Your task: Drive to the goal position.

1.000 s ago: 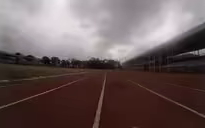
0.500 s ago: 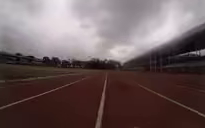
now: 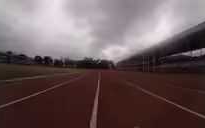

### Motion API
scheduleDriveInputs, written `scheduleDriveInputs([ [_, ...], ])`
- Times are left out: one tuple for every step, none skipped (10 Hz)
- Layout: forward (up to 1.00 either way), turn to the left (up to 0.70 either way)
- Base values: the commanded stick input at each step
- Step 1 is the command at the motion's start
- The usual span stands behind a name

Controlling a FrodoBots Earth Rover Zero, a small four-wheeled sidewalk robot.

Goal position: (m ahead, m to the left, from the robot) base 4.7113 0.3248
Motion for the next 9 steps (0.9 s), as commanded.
scheduleDriveInputs([
  [0.70, 0.00],
  [0.70, 0.00],
  [0.70, 0.00],
  [0.70, 0.00],
  [0.70, 0.00],
  [0.70, 0.00],
  [0.70, 0.00],
  [0.70, 0.00],
  [0.70, 0.00],
])
